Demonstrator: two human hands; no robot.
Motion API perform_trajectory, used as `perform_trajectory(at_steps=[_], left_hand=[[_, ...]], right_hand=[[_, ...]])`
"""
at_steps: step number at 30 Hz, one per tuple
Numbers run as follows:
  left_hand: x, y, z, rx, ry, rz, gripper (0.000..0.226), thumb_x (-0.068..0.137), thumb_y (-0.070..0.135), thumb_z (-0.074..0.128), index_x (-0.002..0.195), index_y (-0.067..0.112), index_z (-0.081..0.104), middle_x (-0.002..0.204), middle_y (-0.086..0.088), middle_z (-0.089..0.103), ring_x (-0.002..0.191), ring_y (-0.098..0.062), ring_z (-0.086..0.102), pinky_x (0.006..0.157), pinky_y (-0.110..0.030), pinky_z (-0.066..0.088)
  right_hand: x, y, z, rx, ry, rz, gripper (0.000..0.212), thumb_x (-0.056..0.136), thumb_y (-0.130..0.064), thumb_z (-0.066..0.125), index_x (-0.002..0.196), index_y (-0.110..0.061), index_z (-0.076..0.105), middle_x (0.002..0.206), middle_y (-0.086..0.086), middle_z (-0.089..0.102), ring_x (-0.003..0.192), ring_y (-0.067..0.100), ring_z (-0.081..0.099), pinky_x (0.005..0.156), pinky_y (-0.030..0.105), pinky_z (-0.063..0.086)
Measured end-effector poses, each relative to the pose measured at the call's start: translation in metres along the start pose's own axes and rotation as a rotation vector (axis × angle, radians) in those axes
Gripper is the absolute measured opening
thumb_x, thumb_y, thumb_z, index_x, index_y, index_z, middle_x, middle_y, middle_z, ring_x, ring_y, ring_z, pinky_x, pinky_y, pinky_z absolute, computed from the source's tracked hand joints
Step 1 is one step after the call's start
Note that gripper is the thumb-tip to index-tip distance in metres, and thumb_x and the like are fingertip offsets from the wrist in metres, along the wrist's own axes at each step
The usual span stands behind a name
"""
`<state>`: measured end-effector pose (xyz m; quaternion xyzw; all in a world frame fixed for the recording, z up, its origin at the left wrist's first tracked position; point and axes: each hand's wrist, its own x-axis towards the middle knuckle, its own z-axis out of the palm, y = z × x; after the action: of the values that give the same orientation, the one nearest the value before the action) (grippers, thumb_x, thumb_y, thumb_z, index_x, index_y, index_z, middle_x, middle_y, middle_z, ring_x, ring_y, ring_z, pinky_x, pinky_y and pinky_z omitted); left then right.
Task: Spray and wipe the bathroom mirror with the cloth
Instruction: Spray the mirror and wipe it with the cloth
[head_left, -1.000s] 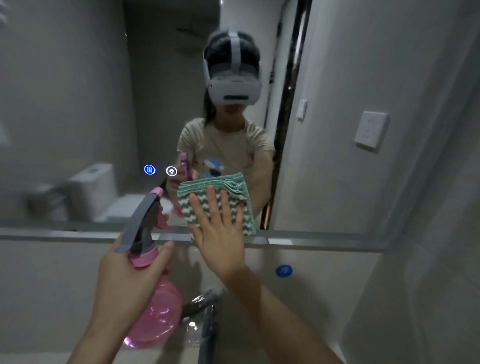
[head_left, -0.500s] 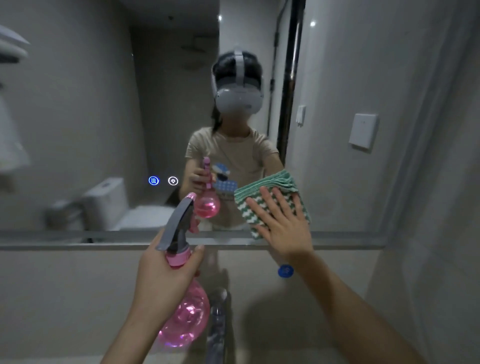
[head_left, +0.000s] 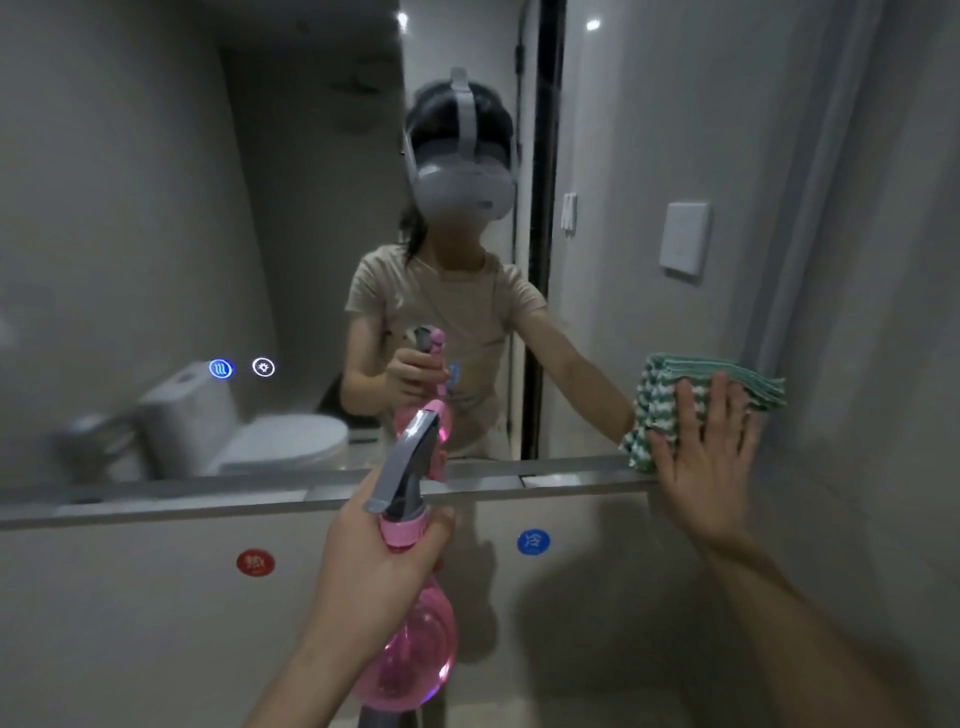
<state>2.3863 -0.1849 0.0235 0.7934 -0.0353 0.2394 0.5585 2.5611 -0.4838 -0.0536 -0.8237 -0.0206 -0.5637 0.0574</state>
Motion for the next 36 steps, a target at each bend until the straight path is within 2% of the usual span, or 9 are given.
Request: perform_trajectory(at_steps=[5, 8, 10, 13, 15, 20, 24, 29, 36], left_hand=[[0.003, -0.007, 0.005, -0.005, -0.009, -0.035, 0.022, 0.077, 0.003, 0.069, 0.072, 0.020, 0.055, 0.057, -0.020, 0.061, 0.044, -0.013, 0.057, 0.042, -0.016, 0.046], [0.005, -0.016, -0.002, 0.000, 0.010, -0.036, 0.021, 0.077, 0.003, 0.069, 0.076, 0.020, 0.056, 0.064, -0.020, 0.061, 0.049, -0.020, 0.060, 0.044, -0.021, 0.048], [0.008, -0.021, -0.011, 0.011, 0.039, -0.021, 0.020, 0.076, 0.003, 0.070, 0.081, 0.017, 0.056, 0.072, -0.010, 0.066, 0.057, -0.023, 0.062, 0.045, -0.020, 0.048], [0.013, -0.025, -0.029, -0.001, 0.076, -0.009, 0.021, 0.074, 0.002, 0.072, 0.084, 0.015, 0.058, 0.064, -0.019, 0.064, 0.054, -0.026, 0.062, 0.043, -0.017, 0.048], [0.018, -0.023, -0.044, -0.003, 0.108, 0.009, 0.018, 0.073, 0.000, 0.073, 0.082, 0.009, 0.060, 0.060, -0.023, 0.061, 0.047, -0.019, 0.059, 0.042, -0.015, 0.047], [0.031, -0.008, -0.087, -0.019, 0.169, 0.049, 0.016, 0.074, -0.001, 0.071, 0.069, -0.009, 0.058, 0.054, -0.020, 0.060, 0.039, -0.003, 0.054, 0.040, -0.006, 0.039], [0.044, 0.007, -0.120, -0.033, 0.251, 0.091, 0.018, 0.076, 0.003, 0.070, 0.065, -0.005, 0.059, 0.050, -0.012, 0.061, 0.038, -0.003, 0.056, 0.042, -0.008, 0.042], [0.049, 0.028, -0.134, -0.078, 0.307, 0.140, 0.012, 0.077, 0.003, 0.069, 0.068, 0.003, 0.061, 0.047, 0.012, 0.065, 0.038, 0.001, 0.056, 0.041, -0.004, 0.039], [0.039, 0.033, -0.121, -0.130, 0.233, 0.162, 0.014, 0.076, 0.002, 0.069, 0.066, 0.002, 0.060, 0.051, 0.007, 0.067, 0.039, -0.001, 0.057, 0.041, -0.005, 0.041]], right_hand=[[0.004, -0.003, 0.007, 0.002, 0.040, 0.009, 0.060, 0.099, -0.052, 0.019, 0.151, -0.029, 0.000, 0.159, 0.002, -0.011, 0.147, 0.023, -0.006, 0.114, 0.051, 0.006], [0.014, -0.031, 0.006, 0.060, 0.095, 0.170, 0.058, 0.100, -0.049, 0.018, 0.150, -0.024, 0.009, 0.154, 0.022, 0.016, 0.142, 0.035, 0.010, 0.111, 0.056, 0.014], [0.033, -0.064, 0.000, 0.092, 0.121, 0.224, 0.058, 0.099, -0.051, 0.016, 0.148, -0.021, 0.013, 0.151, 0.024, 0.022, 0.139, 0.037, 0.013, 0.112, 0.053, 0.012], [0.077, -0.125, -0.018, 0.115, 0.100, 0.112, 0.064, 0.097, -0.056, 0.011, 0.148, -0.018, 0.016, 0.153, 0.016, 0.017, 0.139, 0.032, 0.012, 0.113, 0.044, -0.003], [0.112, -0.167, -0.032, 0.120, 0.101, 0.008, 0.064, 0.096, -0.058, 0.011, 0.148, -0.020, 0.017, 0.154, 0.016, 0.019, 0.140, 0.029, 0.011, 0.113, 0.045, -0.008], [0.174, -0.259, -0.053, 0.113, 0.165, -0.214, 0.060, 0.097, -0.053, 0.025, 0.148, -0.022, 0.027, 0.154, 0.016, 0.026, 0.140, 0.029, 0.012, 0.113, 0.051, -0.004], [0.188, -0.310, -0.055, 0.089, 0.189, -0.229, 0.059, 0.097, -0.051, 0.028, 0.149, -0.024, 0.026, 0.155, 0.012, 0.024, 0.142, 0.029, 0.012, 0.113, 0.049, -0.005], [0.192, -0.317, -0.058, 0.060, 0.180, -0.246, 0.059, 0.096, -0.053, 0.029, 0.148, -0.025, 0.027, 0.155, 0.011, 0.024, 0.143, 0.028, 0.016, 0.114, 0.050, -0.001], [0.192, -0.262, -0.060, -0.008, 0.189, -0.522, 0.056, 0.097, -0.052, 0.036, 0.147, -0.030, 0.030, 0.155, 0.007, 0.027, 0.144, 0.022, 0.015, 0.115, 0.052, 0.014]])
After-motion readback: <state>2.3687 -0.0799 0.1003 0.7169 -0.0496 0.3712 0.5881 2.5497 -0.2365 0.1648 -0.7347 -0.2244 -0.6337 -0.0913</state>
